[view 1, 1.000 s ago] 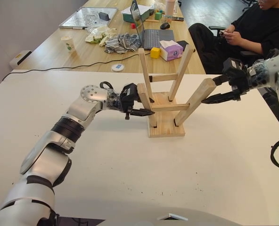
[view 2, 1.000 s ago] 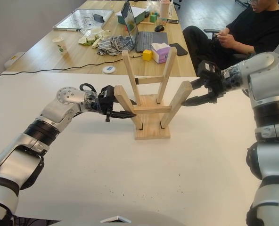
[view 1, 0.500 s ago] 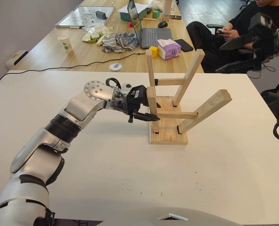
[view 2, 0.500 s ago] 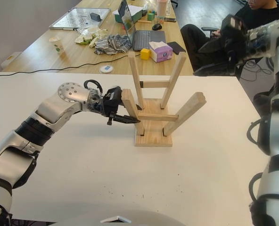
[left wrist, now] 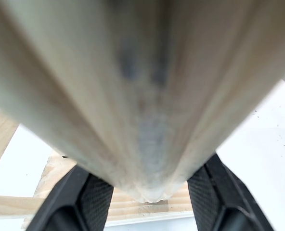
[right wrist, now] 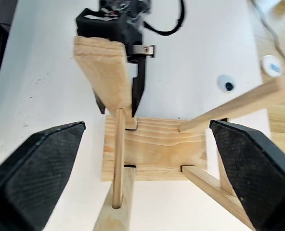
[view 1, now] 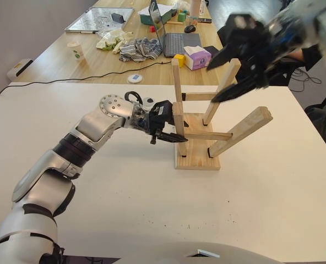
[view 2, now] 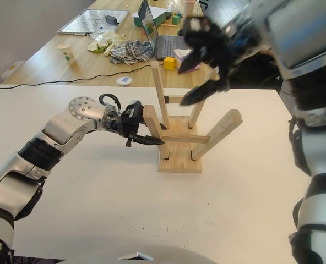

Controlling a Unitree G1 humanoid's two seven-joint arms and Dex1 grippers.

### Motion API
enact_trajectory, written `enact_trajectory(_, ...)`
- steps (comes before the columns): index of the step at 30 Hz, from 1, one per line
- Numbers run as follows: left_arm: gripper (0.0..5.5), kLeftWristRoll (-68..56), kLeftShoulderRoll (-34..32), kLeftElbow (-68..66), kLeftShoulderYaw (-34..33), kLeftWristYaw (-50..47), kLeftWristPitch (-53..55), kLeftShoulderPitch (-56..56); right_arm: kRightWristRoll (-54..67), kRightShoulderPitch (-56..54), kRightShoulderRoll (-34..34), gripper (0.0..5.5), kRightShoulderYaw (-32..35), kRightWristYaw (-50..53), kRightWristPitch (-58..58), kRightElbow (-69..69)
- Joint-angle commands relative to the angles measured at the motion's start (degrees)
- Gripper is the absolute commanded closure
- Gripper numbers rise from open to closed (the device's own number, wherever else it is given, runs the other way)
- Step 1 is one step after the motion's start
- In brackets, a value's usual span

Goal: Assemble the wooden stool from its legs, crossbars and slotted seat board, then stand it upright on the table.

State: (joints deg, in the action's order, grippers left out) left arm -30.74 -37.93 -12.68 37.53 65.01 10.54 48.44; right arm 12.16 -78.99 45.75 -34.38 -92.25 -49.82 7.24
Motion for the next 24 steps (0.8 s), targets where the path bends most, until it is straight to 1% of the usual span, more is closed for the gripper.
enact_trajectory(1,3.48,22.6,-3.0,-6.8,24.8,8.0,15.6,-12.4,0.3,5.7,-1.6,0.73,-9.2,0.4,-8.9,-12.3)
enact_trajectory(6,3.48,22.1,-3.5,-5.7,25.0,8.3,16.4,-11.6,-1.5,9.2,0.3,0.73,-11.8,1.1,-8.4,-15.4)
enact_trajectory(11,3.48,21.4,-3.6,-4.0,25.3,8.4,17.5,-11.0,-8.1,13.0,-0.4,0.73,-14.8,6.1,-2.4,-12.0)
enact_trajectory(13,3.48,21.6,-3.5,-4.5,25.4,8.4,16.9,-11.2,-9.3,13.6,-0.8,0.99,-15.1,7.4,-0.9,-10.7)
enact_trajectory(20,3.48,22.1,-2.5,-7.2,25.4,8.1,15.3,-11.5,-13.6,15.5,-2.3,2.22,-15.6,10.7,4.8,-6.0)
enact_trajectory(22,3.48,22.2,-2.5,-7.2,25.5,8.4,15.3,-11.3,-14.1,15.9,-2.7,2.59,-15.4,11.3,5.2,-5.7)
enact_trajectory(23,3.48,22.2,-2.6,-7.0,25.5,8.5,15.4,-11.1,-14.4,16.1,-2.8,2.89,-15.3,11.4,5.3,-5.6)
enact_trajectory(24,3.48,22.2,-2.7,-6.8,25.6,8.6,15.5,-11.0,-14.6,16.2,-2.8,3.03,-15.4,11.5,5.6,-5.6)
